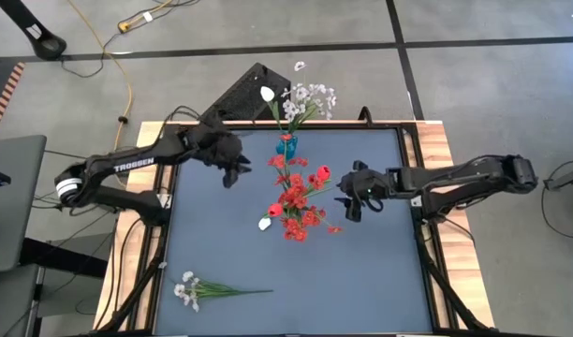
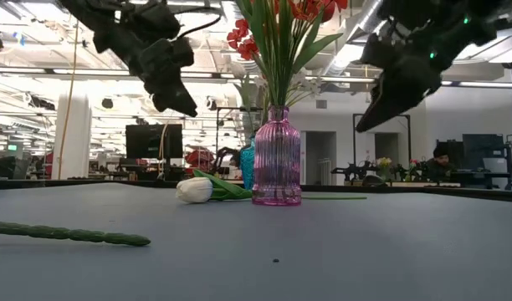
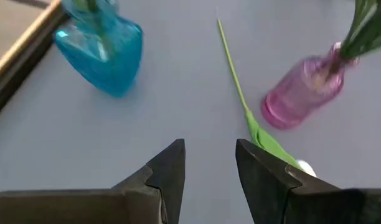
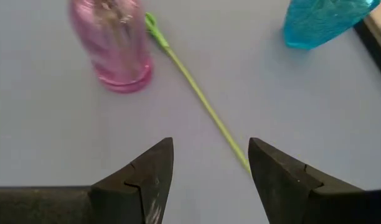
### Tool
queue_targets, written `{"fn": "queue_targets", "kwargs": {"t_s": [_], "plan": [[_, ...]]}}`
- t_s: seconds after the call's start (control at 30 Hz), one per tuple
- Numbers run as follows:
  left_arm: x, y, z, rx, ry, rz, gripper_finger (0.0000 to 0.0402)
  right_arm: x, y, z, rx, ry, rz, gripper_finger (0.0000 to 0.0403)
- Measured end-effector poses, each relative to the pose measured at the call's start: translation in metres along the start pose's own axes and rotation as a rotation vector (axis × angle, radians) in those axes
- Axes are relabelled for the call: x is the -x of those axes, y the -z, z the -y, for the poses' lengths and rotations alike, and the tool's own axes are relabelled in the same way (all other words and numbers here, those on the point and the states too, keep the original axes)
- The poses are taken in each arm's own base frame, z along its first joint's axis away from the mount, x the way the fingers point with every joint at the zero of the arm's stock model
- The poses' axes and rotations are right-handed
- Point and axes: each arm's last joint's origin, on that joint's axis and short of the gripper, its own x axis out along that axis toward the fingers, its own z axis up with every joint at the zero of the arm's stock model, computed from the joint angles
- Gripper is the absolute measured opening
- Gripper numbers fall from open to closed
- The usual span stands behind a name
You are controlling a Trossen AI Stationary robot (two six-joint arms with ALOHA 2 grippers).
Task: Sort flowers into vase by color
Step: Put the white tulip into the blue vase
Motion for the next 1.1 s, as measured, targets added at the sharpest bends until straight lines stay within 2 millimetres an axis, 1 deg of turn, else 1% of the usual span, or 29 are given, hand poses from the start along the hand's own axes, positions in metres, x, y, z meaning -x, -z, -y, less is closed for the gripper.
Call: {"fn": "queue_targets", "kwargs": {"t_s": [0.13,0.3,0.43,0.5,0.6,0.7,0.83,1.0,1.1], "plan": [[-0.009,0.001,0.029,-0.04,-0.023,-0.055,0.013,-0.013,0.009,0.013,0.021,0.043,0.013,0.0234],[-0.017,0.0,0.064,-0.118,0.036,-0.048,0.0129,-0.034,0.019,0.028,-0.019,0.021,-0.01,0.0234],[-0.019,-0.003,0.091,-0.15,0.088,0.004,0.0129,-0.055,0.026,0.038,0.015,0.039,-0.056,0.0234],[-0.021,-0.002,0.104,-0.165,0.074,0.04,0.0129,-0.065,0.029,0.042,0.027,0.03,-0.063,0.0234],[-0.029,0.012,0.119,-0.184,0.055,0.135,0.0129,-0.079,0.032,0.045,0.04,-0.006,-0.067,0.0234],[-0.036,0.029,0.128,-0.194,0.063,0.24,0.0129,-0.089,0.035,0.047,0.051,-0.033,-0.066,0.0234],[-0.039,0.045,0.129,-0.163,0.072,0.311,0.0129,-0.099,0.041,0.049,0.058,-0.061,-0.086,0.0234],[-0.04,0.048,0.128,-0.118,0.082,0.33,0.0129,-0.11,0.048,0.056,0.031,-0.075,-0.11,0.0232],[-0.04,0.048,0.128,-0.113,0.085,0.338,0.0129,-0.114,0.051,0.058,0.018,-0.106,-0.108,0.0212]]}}
